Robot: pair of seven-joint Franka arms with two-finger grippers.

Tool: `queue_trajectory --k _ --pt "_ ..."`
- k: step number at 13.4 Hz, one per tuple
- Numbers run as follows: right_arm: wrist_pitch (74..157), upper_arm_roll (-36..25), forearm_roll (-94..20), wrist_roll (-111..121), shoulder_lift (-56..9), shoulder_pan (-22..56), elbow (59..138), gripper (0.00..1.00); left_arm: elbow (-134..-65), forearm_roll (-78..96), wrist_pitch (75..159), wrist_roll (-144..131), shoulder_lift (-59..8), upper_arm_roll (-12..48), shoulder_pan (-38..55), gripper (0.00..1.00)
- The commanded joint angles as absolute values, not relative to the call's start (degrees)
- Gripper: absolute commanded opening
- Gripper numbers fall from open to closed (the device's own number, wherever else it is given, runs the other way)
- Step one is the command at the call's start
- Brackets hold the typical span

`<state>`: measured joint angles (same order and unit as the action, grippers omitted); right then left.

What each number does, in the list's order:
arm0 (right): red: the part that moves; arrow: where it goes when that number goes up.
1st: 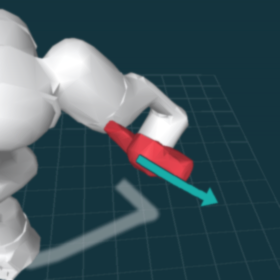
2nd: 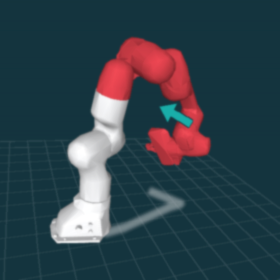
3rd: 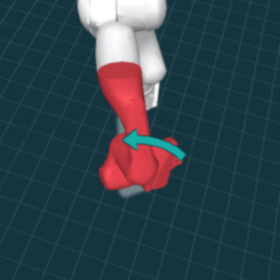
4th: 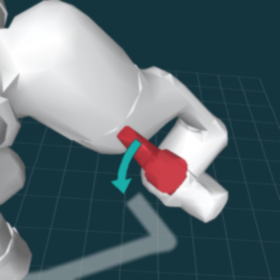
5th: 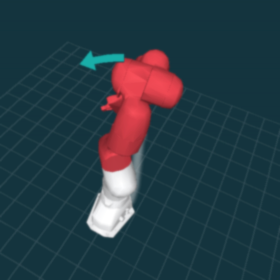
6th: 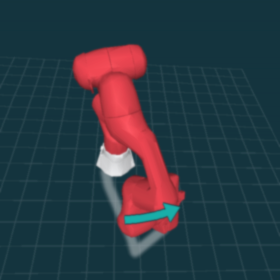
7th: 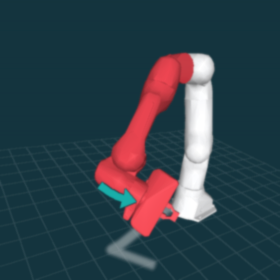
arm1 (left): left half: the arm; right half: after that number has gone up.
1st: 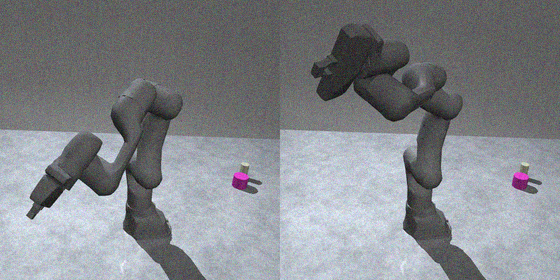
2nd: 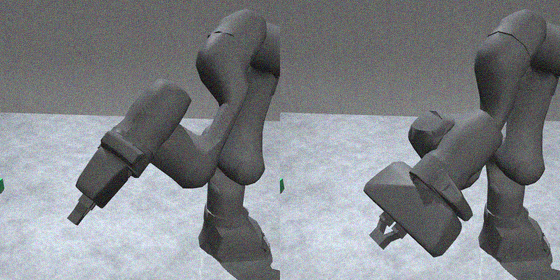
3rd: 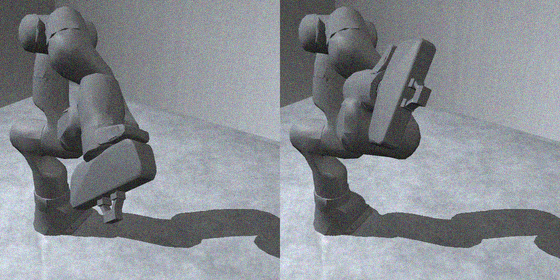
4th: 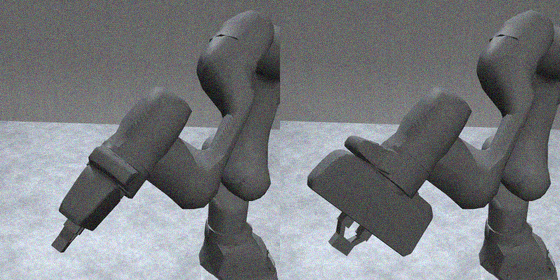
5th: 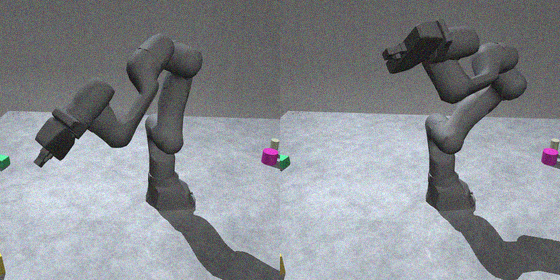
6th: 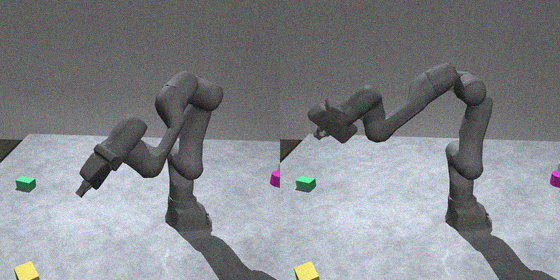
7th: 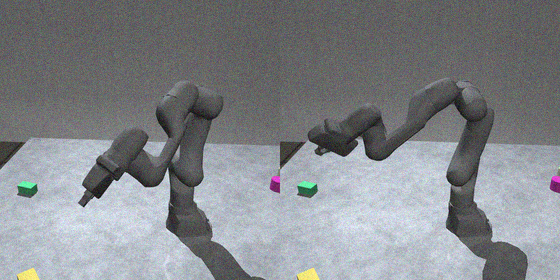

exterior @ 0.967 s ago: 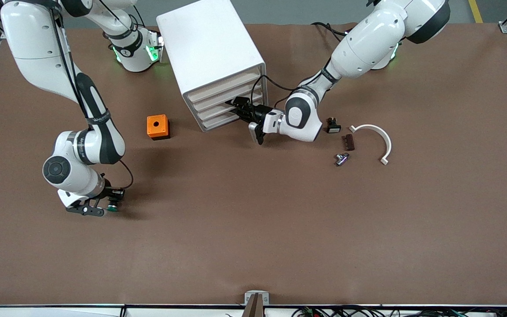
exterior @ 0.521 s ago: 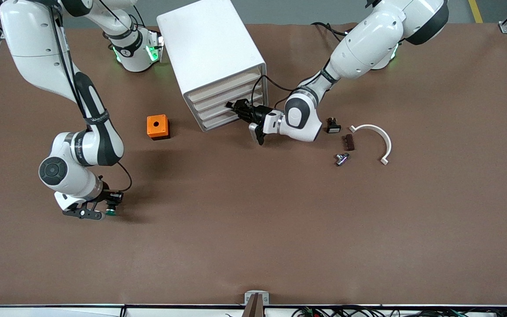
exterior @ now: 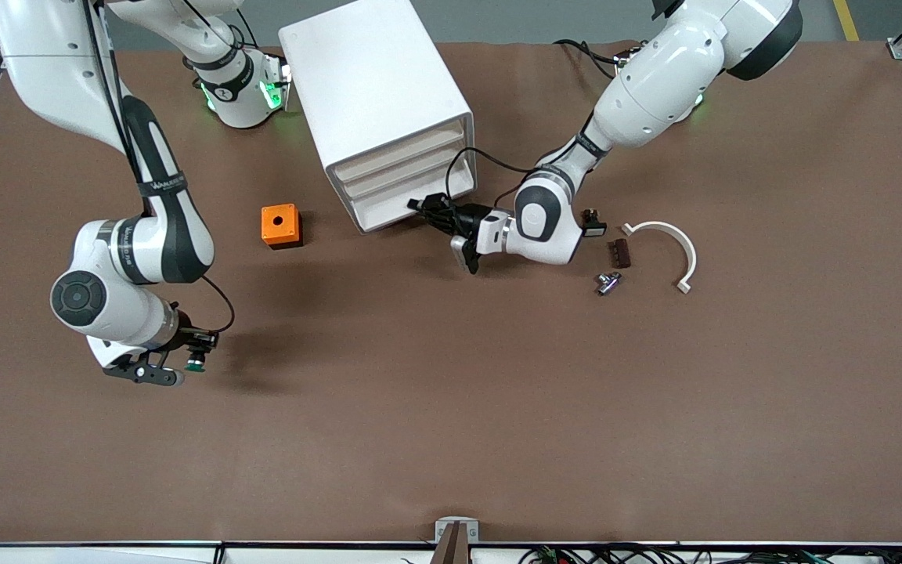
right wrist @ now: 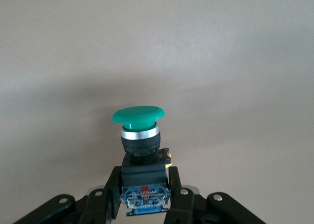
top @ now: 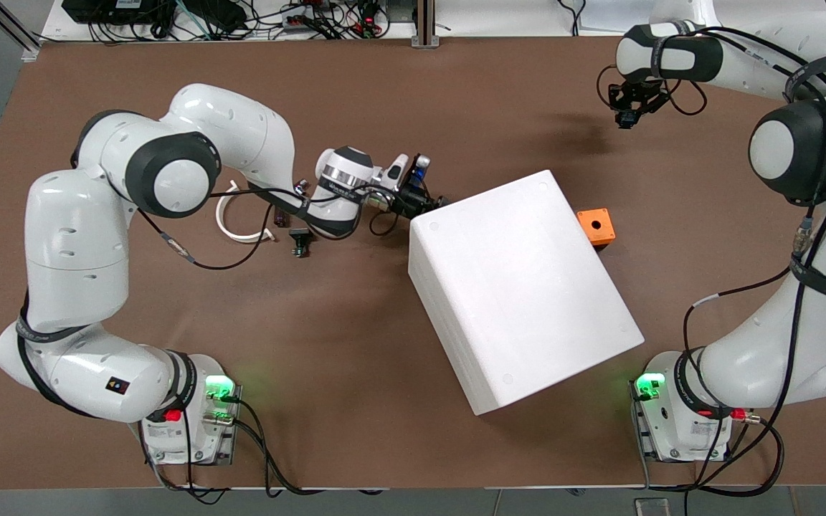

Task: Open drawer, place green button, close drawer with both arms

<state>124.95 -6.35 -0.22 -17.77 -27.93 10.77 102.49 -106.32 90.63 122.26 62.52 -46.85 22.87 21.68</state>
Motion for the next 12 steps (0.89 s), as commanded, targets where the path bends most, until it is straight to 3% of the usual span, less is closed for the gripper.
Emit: queue_trajectory --k 1,7,10,11,12 --pt "119.6 -6.4 -0.2 -27.2 -23.5 14.9 103.2 0.15 -102.8 86.9 123.6 56.3 -47.3 21.4 20.5 0.00" --pt "111.7 -6.2 -0.3 -54.5 -20.0 27.4 101.2 0.15 -98.3 76.8 123.0 48.9 -47.5 21.4 14.1 0.00" --pt "111.6 -6.2 -4.7 -67.3 -20.4 33.6 99.7 0.15 -96.9 74.9 123.0 46.1 -47.9 21.4 13.6 0.00" --pt "111.5 -6.2 -7.3 -70.2 -20.4 35.2 99.2 0.15 -96.9 74.9 123.0 45.1 -47.8 21.1 13.6 0.15" --pt "111.7 -6.2 -8.2 -72.8 -20.5 36.5 99.1 0.15 -96.9 74.8 123.0 44.3 -47.8 21.0 14.1 0.46"
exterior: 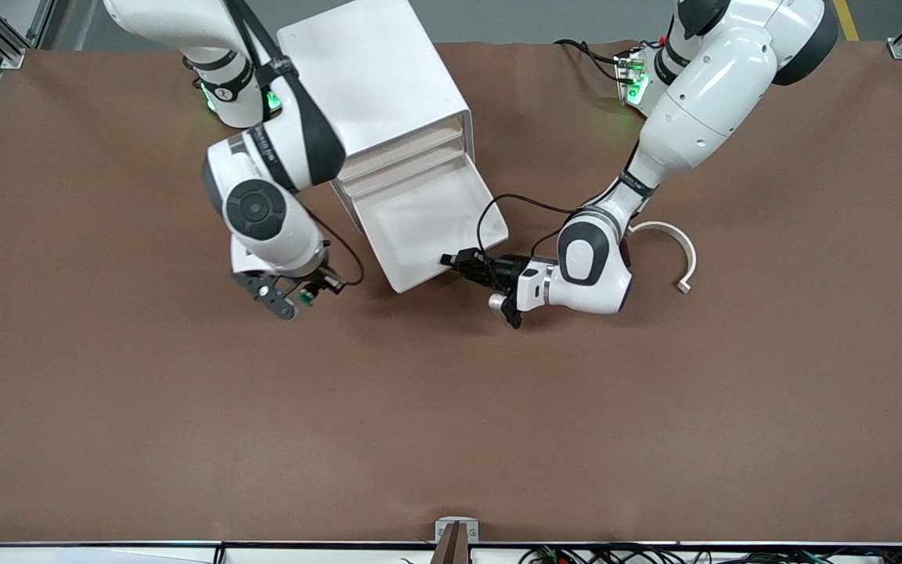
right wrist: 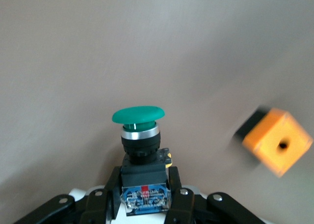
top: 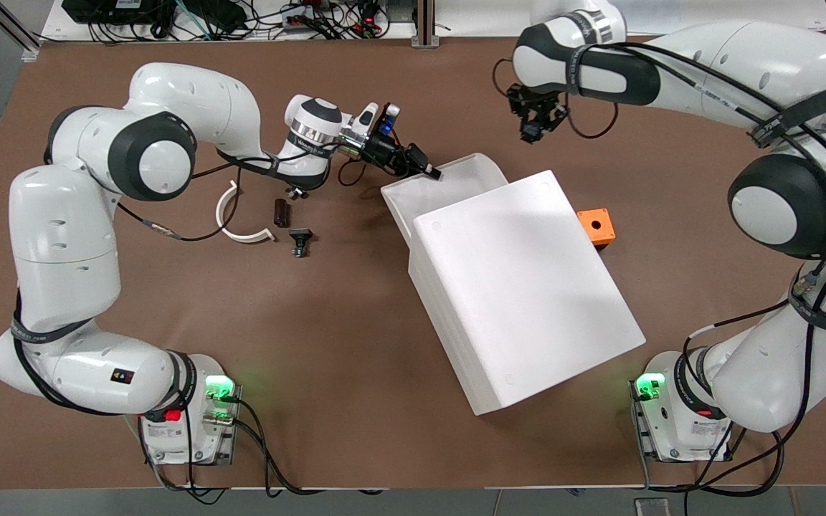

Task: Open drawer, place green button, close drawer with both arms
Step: 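Lower the green button into the open drawer and open the right gripper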

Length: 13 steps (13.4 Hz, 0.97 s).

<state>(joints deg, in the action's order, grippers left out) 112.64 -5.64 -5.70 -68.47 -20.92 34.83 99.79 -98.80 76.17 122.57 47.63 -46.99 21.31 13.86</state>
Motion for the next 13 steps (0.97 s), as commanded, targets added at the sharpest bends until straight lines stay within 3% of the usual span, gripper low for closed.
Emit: queue_trajectory --k 1,2,8,13 --pt "112.0 -6.2 -8.7 -76.3 -20.5 38.2 99.1 0.15 -96.9 74.8 123.2 43.8 -47.7 20.4 14.4 0.76" --pt "112.1 -6.2 -9.9 -78.8 -20.5 39.7 99.1 0.15 -96.9 74.8 123.4 43.5 -47.8 20.1 14.5 1.00" --pt "114.8 -6.2 -15.2 -91.2 -20.8 46.2 99.7 0.15 -91.4 56.5 121.5 24.3 -46.3 18.5 12.7 1.00" --pt "119.3 -6.2 -15.2 -96.5 -24.0 50.1 99.6 0.15 -80.8 32.0 110.7 6.6 -46.0 18.3 9.7 1.00"
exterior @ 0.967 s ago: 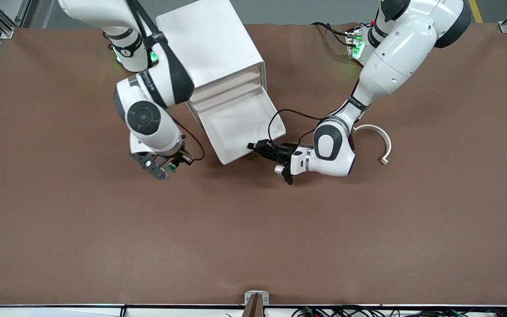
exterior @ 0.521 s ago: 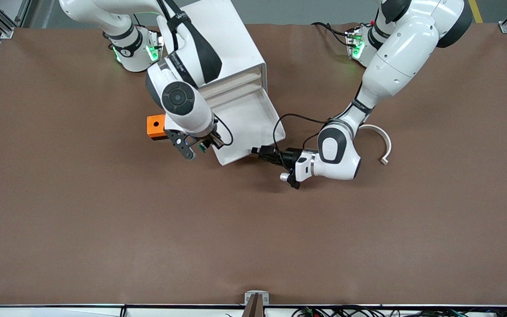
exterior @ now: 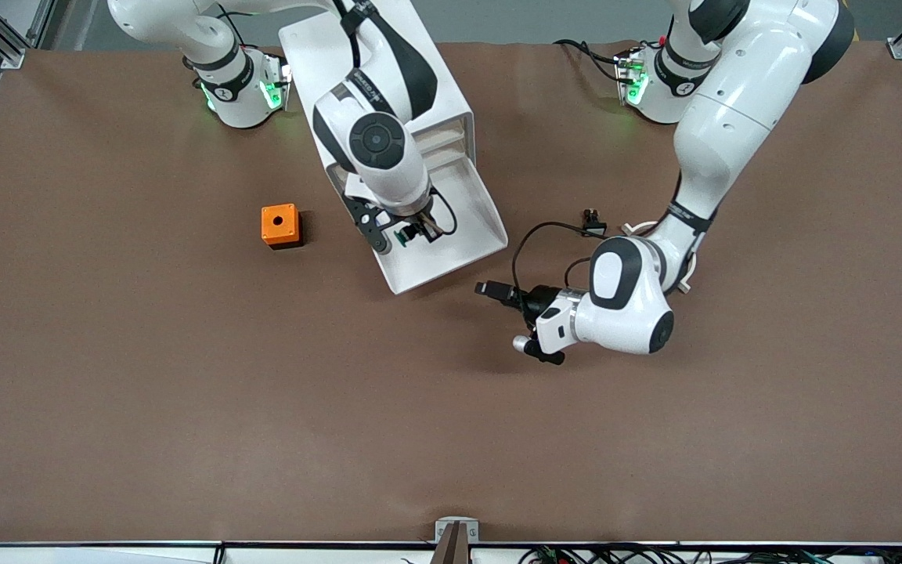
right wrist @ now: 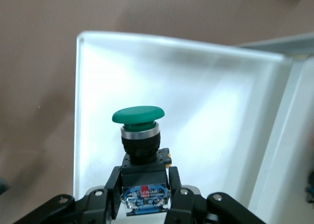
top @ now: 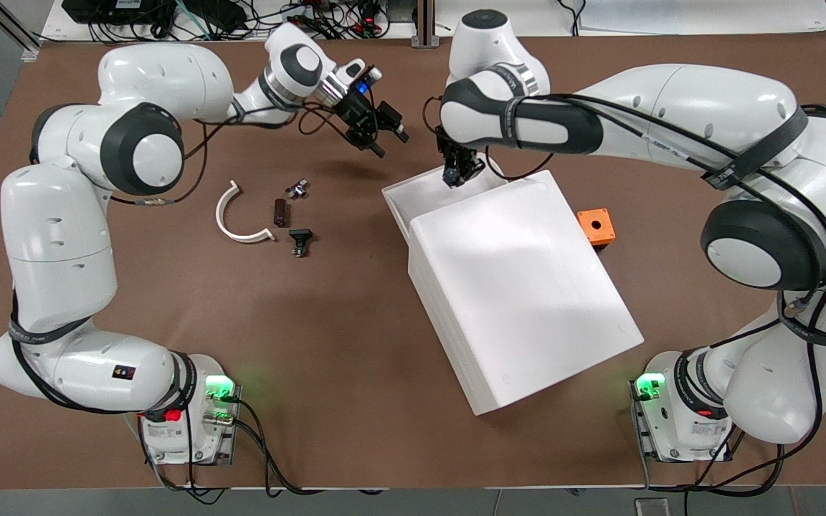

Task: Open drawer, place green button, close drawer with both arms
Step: 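Lower the green button into the open drawer and open the right gripper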

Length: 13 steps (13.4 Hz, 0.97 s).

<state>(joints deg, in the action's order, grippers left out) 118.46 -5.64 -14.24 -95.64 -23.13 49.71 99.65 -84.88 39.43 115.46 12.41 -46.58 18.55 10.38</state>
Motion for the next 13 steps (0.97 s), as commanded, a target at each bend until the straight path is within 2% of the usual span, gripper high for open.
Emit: queue_trajectory --k 1,4,10,12,13 --pt "119.7 -6.2 -15.2 -96.5 -24.5 50.4 99.6 0.15 -79.6 28.3 108.6 4.7 -45.9 18.3 9.0 1.00" --pt "120.1 -6.2 -15.2 -96.5 -26.4 50.7 99.6 0.16 -76.3 23.6 105.5 4.2 -45.7 17.6 7.6 1.00" --pt "121.2 -6.2 -15.1 -96.5 -27.9 51.5 99.1 0.19 -76.3 17.4 105.2 2.5 -41.1 12.6 7.6 1.00" --pt "121.2 -6.2 -15.1 -96.5 -28.0 51.6 99.2 0.23 -76.2 11.7 105.2 1.9 -40.5 12.7 8.2 1.00" --pt "121.1 -6.2 -15.0 -96.4 -28.1 51.6 99.2 0.29 -76.2 9.4 105.2 -0.2 -39.8 12.7 8.4 1.00"
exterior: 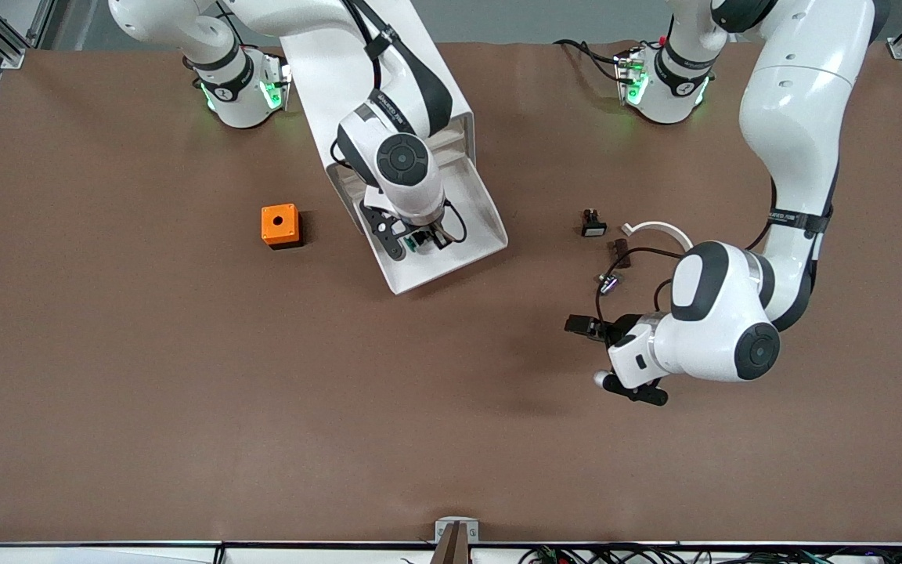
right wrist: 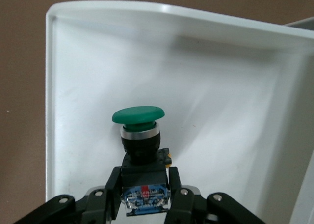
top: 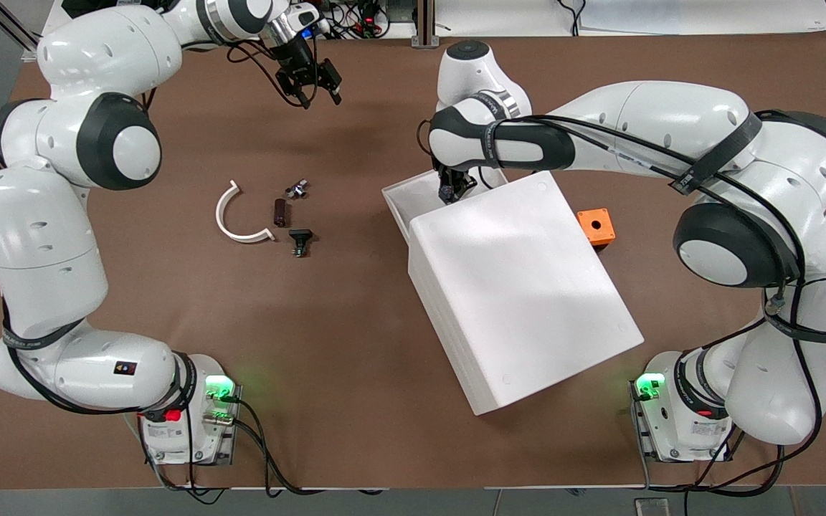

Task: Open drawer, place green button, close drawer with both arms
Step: 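Lower the green button into the open drawer and open the right gripper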

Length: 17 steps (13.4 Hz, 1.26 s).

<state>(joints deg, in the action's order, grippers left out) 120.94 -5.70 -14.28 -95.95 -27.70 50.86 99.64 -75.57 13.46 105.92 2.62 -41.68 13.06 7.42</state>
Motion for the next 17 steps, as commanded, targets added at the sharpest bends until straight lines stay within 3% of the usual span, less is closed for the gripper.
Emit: queue_trajectory --k 1,2,4,7,13,17 --pt "121.1 -6.2 -14.9 -96.5 -28.1 51.8 99.2 0.49 -76.0 6.7 105.2 -3.7 -39.6 12.9 8.5 1.00" --pt "121.0 -6.2 -14.7 -96.5 -28.1 52.2 99.2 0.72 -75.9 3.8 105.2 -6.1 -39.0 13.2 9.0 1.00" --pt "120.5 -6.3 -14.6 -96.5 -28.0 52.4 99.2 1.00 -75.9 -1.2 105.2 -11.6 -37.4 12.8 11.2 1.00" --pt "118.0 -6.7 -14.3 -96.2 -25.9 51.6 98.2 1.00 -75.9 -4.1 105.3 -17.0 -37.2 12.7 11.7 1.00" --pt "89.8 -8.2 -14.7 -93.8 -22.7 42.5 76.9 1.00 -75.9 -7.0 105.3 -30.6 -37.3 12.9 12.5 1.00" --pt "80.4 -8.2 -14.3 -74.8 -14.6 33.5 75.8 1.00 -76.1 -7.5 107.3 -42.4 -38.7 12.8 14.9 1.00"
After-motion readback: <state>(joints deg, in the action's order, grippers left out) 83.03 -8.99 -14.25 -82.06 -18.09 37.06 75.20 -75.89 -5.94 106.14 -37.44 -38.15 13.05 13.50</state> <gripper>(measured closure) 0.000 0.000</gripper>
